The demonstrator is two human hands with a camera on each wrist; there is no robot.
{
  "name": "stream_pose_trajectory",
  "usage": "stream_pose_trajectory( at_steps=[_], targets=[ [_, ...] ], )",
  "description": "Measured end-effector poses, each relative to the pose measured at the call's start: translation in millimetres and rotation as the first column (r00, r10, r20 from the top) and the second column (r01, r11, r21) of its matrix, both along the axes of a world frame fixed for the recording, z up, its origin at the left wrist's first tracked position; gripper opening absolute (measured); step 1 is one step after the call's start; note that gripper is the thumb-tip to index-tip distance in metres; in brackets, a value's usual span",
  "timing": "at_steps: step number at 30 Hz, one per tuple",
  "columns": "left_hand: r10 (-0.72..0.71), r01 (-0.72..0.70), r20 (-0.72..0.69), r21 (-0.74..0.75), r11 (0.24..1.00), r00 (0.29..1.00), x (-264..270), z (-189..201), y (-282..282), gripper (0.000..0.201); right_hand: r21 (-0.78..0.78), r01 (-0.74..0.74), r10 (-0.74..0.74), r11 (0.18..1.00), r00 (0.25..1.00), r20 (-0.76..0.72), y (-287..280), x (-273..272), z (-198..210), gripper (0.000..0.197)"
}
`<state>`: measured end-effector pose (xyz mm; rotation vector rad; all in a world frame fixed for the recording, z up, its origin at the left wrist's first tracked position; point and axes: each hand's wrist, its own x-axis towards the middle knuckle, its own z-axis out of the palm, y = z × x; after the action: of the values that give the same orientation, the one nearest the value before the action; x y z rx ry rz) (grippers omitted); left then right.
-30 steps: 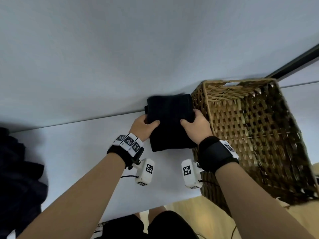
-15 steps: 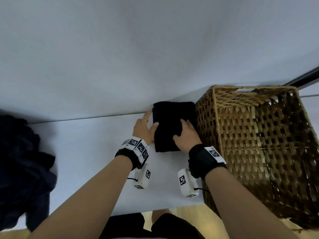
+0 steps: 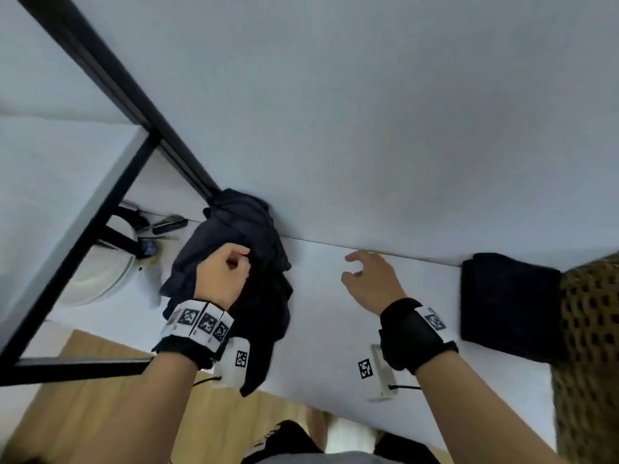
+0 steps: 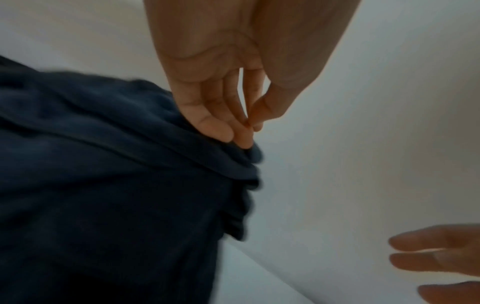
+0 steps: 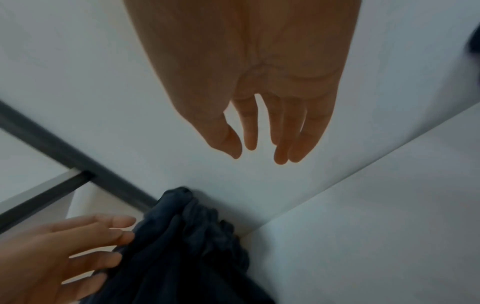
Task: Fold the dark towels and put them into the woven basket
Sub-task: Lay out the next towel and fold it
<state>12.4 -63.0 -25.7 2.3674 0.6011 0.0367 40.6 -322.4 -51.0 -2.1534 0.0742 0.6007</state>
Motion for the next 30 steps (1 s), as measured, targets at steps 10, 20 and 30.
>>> stream_pose_trajectory(
  at_steps=[10, 20, 30],
  targets=[
    [-0.211, 0.21, 0.037, 0.034, 0.977, 0.977, -11.0, -15.8, 63.3, 0.025, -0.08, -0.048, 0.044, 0.996, 0.998, -0.046, 89.2, -35.1, 6.7, 0.032],
    [-0.287, 0.444, 0.439, -0.314, 0.839, 0.852, -22.0, 137.6, 9.6, 0.025, 0.182, 0.158, -0.192, 0.971, 0.963, 0.19, 58.0, -45.2, 75.2, 0.022],
    [-0.278, 0.576, 0.514, -0.621, 0.532, 0.812, -110.3, 180.7, -103.9, 0.01, 0.6, 0.182, -0.28, 0.779, 0.957, 0.075, -33.8, -152.5, 127.5, 0.036]
  ],
)
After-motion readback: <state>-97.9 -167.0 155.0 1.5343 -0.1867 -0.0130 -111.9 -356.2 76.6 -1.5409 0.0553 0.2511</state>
